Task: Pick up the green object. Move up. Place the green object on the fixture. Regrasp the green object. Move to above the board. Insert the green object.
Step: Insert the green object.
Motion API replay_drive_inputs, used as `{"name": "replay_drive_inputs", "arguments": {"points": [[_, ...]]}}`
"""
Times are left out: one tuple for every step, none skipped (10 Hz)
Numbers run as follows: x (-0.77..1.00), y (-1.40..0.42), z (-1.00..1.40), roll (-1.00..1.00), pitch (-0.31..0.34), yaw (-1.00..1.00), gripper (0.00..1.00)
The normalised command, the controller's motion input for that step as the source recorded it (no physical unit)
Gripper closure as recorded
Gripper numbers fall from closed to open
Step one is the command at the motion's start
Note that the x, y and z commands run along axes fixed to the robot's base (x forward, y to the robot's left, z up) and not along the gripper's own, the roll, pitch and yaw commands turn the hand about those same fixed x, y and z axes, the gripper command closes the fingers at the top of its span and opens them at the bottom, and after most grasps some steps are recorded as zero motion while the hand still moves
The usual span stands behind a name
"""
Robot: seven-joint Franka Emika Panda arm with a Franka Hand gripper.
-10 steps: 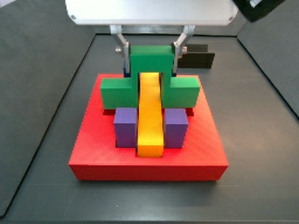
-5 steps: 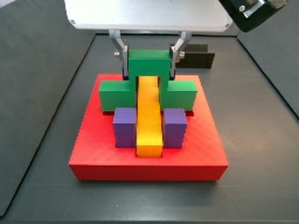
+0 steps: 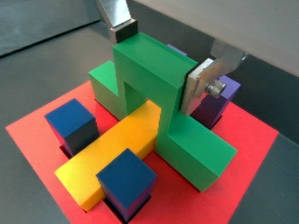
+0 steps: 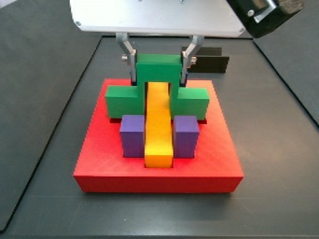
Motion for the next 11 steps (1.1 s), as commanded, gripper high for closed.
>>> {"name": "replay_drive_inputs", "arguments": {"points": [[0.05,0.0,-0.07,0.03,0.14,-0.19,1.0],[0.06,0.0,-0.02,0.0,0.119,-0.17,1.0],[0.07,0.0,0.0,0.0,0.094,-0.13,1.0],[0.07,0.0,-0.01,0.0,0.06,-0.08,1.0],[0.16,0.0,-0.08,0.0,0.051,0.0,1.0],[0.19,0.0,-0.09,0.0,0.051,0.0,1.0],[0.17,0.0,-0.11,0.0,0.053,0.0,1.0],[0.12,0.0,-0.08,0.02,0.059,0.0,1.0],[0.13,0.0,-0.08,0.02,0.064,0.0,1.0],[0.15,0.0,-0.05,0.02,0.07,0.0,1.0],[0.18,0.0,-0.06,0.0,0.046,0.0,1.0]]}}
